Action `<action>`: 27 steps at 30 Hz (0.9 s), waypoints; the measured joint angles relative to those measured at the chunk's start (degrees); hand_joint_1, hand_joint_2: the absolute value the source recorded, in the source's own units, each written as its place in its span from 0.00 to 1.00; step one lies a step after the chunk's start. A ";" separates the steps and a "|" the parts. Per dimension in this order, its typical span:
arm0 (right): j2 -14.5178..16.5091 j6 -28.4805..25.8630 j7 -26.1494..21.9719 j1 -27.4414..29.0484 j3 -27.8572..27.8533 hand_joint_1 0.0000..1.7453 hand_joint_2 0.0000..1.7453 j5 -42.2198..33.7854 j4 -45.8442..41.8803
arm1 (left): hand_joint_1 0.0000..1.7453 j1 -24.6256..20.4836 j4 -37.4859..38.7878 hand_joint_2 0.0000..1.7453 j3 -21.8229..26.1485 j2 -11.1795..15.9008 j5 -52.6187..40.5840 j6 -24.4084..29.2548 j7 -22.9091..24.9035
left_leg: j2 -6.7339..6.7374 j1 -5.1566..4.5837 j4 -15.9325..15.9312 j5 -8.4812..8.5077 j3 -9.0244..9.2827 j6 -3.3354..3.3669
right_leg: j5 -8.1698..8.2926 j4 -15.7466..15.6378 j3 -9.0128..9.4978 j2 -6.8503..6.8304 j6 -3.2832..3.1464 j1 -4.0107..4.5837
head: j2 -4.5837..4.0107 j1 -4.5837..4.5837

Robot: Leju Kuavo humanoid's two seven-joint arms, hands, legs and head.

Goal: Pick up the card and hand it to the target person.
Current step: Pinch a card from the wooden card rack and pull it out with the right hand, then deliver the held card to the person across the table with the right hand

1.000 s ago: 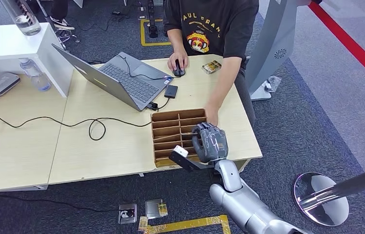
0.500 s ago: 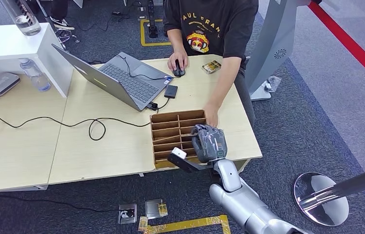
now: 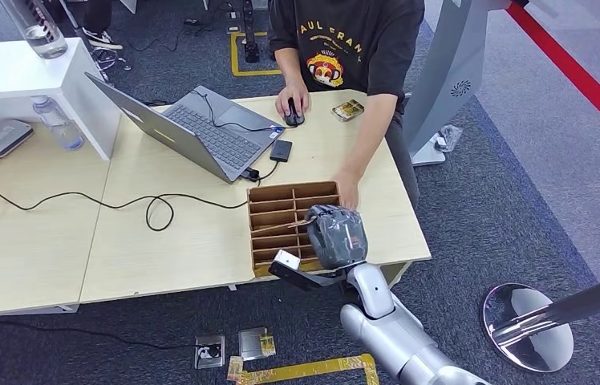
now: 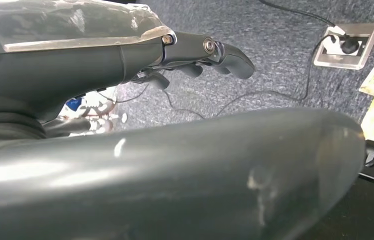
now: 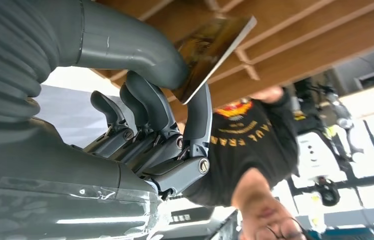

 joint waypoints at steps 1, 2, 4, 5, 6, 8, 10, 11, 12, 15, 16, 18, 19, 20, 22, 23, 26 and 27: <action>0.37 0.00 -0.68 0.03 -0.17 0.89 1.00 0.02 -0.51 | 0.00 0.01 0.00 0.00 0.01 0.00 0.26 0.14 0.01 | 0.00 0.00 0.00 0.00 0.00 0.00 | 0.00 0.00 0.00 0.00 0.00 0.00 | 0.00 0.01; 0.76 0.00 -1.30 0.06 -0.39 0.89 1.00 0.04 -1.06 | 0.00 0.01 0.00 0.00 0.01 0.00 0.52 0.30 0.03 | 0.00 0.00 0.00 0.00 0.00 0.00 | 0.00 0.00 0.00 0.00 0.00 0.00 | 0.00 0.00; 1.61 0.00 -2.38 0.10 -0.81 0.88 1.00 0.06 -2.25 | 0.00 0.02 0.00 0.00 0.02 -0.01 0.91 0.57 0.16 | 0.00 0.00 0.00 0.00 0.00 0.00 | 0.00 0.00 0.01 0.00 0.00 0.00 | 0.00 -0.01; 2.00 0.00 -2.85 0.11 -0.95 0.89 1.00 0.07 -2.79 | 0.00 0.03 0.00 0.00 0.02 -0.01 1.07 0.70 0.27 | 0.00 0.00 0.00 0.00 0.01 0.00 | 0.00 0.00 0.01 0.00 0.00 0.00 | 0.00 -0.01; 2.40 0.00 -3.29 0.10 -1.02 0.89 1.00 0.07 -3.32 | 0.00 0.03 0.00 0.00 0.02 -0.02 1.23 0.83 0.38 | 0.00 0.00 0.00 0.00 0.01 0.00 | 0.00 0.01 0.01 0.00 0.00 0.00 | 0.00 -0.01; 3.17 0.00 -4.07 0.10 -1.10 0.89 1.00 -0.02 -4.31 | 0.00 0.05 0.00 0.00 0.03 -0.05 1.63 1.08 0.60 | 0.00 0.00 0.00 0.00 0.00 0.00 | 0.00 0.01 0.01 0.00 0.00 0.00 | 0.00 0.00; 3.94 0.00 -4.76 0.06 -1.14 0.89 1.00 -0.13 -5.10 | 0.00 0.07 0.01 0.00 0.04 -0.12 2.03 1.35 0.72 | 0.00 0.00 0.00 0.00 0.00 0.00 | 0.00 0.01 0.01 0.00 0.00 0.00 | 0.00 0.00; 4.34 0.00 -5.08 0.02 -1.15 0.89 1.00 -0.16 -5.38 | 0.00 0.07 0.02 0.00 0.05 -0.16 2.25 1.51 0.75 | 0.00 0.00 0.00 0.00 0.00 0.00 | 0.00 0.01 0.01 0.00 0.00 0.00 | 0.00 0.01; 4.73 0.00 -5.34 -0.02 -1.15 0.89 1.00 -0.17 -5.57 | 0.00 0.07 0.02 0.00 0.07 -0.20 2.46 1.67 0.77 | 0.00 0.00 0.00 0.00 0.00 0.00 | 0.00 0.01 0.01 0.00 0.00 0.00 | 0.00 0.00; 5.84 0.00 -5.92 -0.17 -1.16 0.87 1.00 -0.22 -5.99 | 0.00 0.08 0.03 0.00 0.10 -0.27 2.93 2.09 0.86 | 0.00 0.00 0.00 0.00 0.00 0.00 | 0.00 0.01 0.00 0.00 0.00 0.00 | 0.00 -0.01; 6.14 0.00 -6.08 -0.21 -1.19 0.87 1.00 -0.27 -6.07 | 0.00 0.09 0.04 0.00 0.11 -0.28 3.04 2.19 0.88 | 0.00 0.00 0.00 0.00 0.00 0.00 | 0.00 0.01 0.00 0.00 0.00 0.00 | 0.00 -0.01; 6.62 0.00 -6.39 -0.27 -1.34 0.87 1.00 -0.47 -6.14 | 0.00 0.09 0.04 0.00 0.15 -0.30 3.25 2.22 0.89 | 0.00 0.00 0.00 0.00 -0.01 0.00 | 0.00 0.01 0.00 0.00 0.00 0.00 | 0.00 0.00; 6.84 0.00 -6.51 -0.32 -1.46 0.88 1.00 -0.66 -6.14 | 0.00 0.10 0.04 0.00 0.16 -0.30 3.34 2.09 0.83 | 0.00 0.00 0.00 0.00 -0.01 0.00 | 0.00 0.01 0.01 0.00 0.00 0.00 | 0.00 0.01; 7.02 0.00 -6.57 -0.42 -1.58 0.89 1.00 -0.95 -6.14 | 0.00 0.10 0.05 0.00 0.17 -0.29 3.48 1.88 0.72 | 0.00 0.00 0.00 0.00 -0.01 0.00 | 0.00 0.01 0.01 0.00 0.00 0.00 | 0.00 0.00; 7.29 0.00 -6.40 -0.84 -1.70 0.91 1.00 -1.78 -6.08 | 0.00 0.09 0.06 0.00 0.17 -0.26 3.70 1.33 0.34 | 0.00 0.00 0.00 0.00 -0.01 0.00 | 0.00 0.01 0.01 0.00 0.00 0.00 | 0.00 0.00; 7.40 0.00 -6.17 -1.20 -1.72 0.91 1.00 -2.47 -5.97 | 0.00 0.09 0.07 0.00 0.17 -0.25 3.76 1.14 0.16 | 0.00 0.00 0.00 0.00 -0.01 0.00 | 0.00 0.01 0.01 0.00 0.00 0.00 | 0.00 -0.01; 7.61 0.02 -5.03 -2.93 -1.67 0.91 1.00 -5.19 -4.95 | 0.00 0.08 0.07 0.00 0.17 -0.21 3.74 0.83 -0.19 | 0.00 0.00 0.00 0.00 -0.01 0.00 | 0.00 0.01 0.01 0.00 0.00 0.00 | 0.00 0.00; 7.64 0.02 -4.60 -3.64 -1.63 0.91 1.00 -6.01 -4.41 | 0.00 0.08 0.07 0.00 0.17 -0.20 3.70 0.69 -0.26 | 0.00 0.00 0.00 0.00 -0.01 0.00 | 0.00 0.01 0.01 0.00 0.00 0.00 | 0.00 0.00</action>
